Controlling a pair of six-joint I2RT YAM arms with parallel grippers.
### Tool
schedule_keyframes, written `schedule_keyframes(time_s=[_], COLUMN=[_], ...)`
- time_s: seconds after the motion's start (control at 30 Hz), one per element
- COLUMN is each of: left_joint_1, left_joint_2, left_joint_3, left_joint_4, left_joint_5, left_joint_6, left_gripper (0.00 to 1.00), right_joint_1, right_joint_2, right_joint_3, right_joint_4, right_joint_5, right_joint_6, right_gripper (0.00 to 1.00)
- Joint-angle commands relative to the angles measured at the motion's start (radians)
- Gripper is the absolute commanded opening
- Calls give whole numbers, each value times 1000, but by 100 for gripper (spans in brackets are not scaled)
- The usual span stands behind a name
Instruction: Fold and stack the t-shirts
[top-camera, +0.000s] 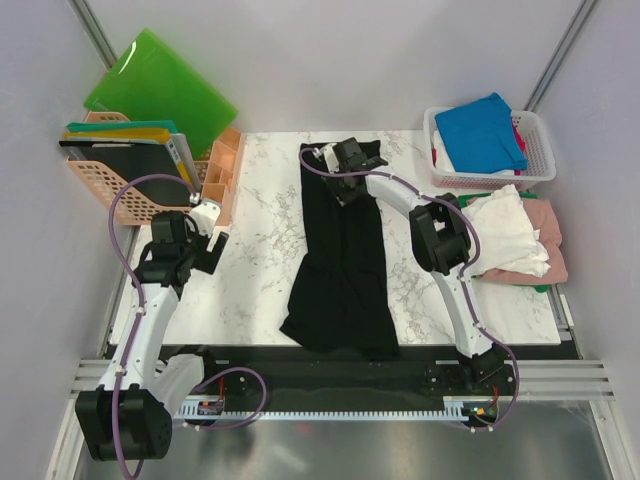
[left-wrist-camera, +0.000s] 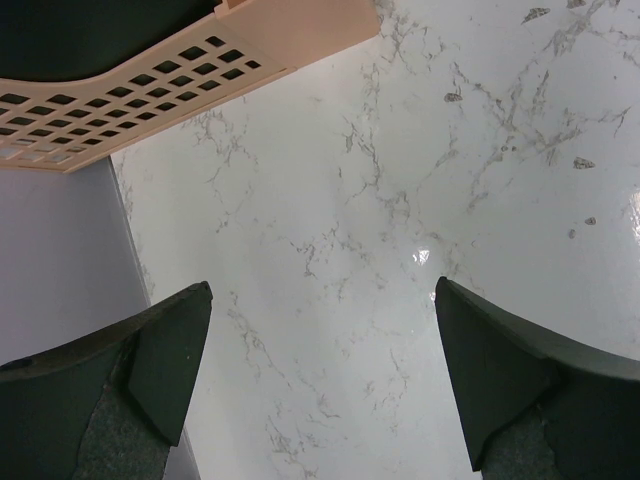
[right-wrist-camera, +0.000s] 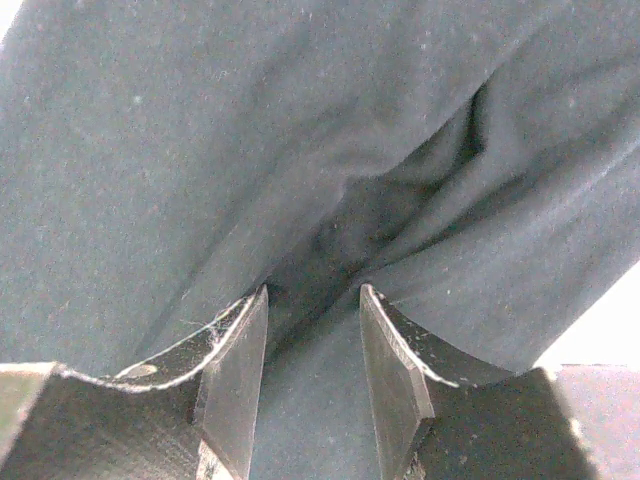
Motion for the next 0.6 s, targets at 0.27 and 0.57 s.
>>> schedule_keyframes(time_s=[0.27,0.57], left_joint_1=[6,6], left_joint_2=[-6,0], left_joint_3=[2,-18], left_joint_4=[13,15], left_joint_5=[16,22], left_joint_6=[-1,-12], left_gripper=[100,100], right_joint_1=[7,7], right_joint_2=[166,-45], right_joint_3=[210,-32], right_joint_4=[-12,219], right_joint_5=[144,207], right_joint_6=[-24,-5], right_gripper=[54,98])
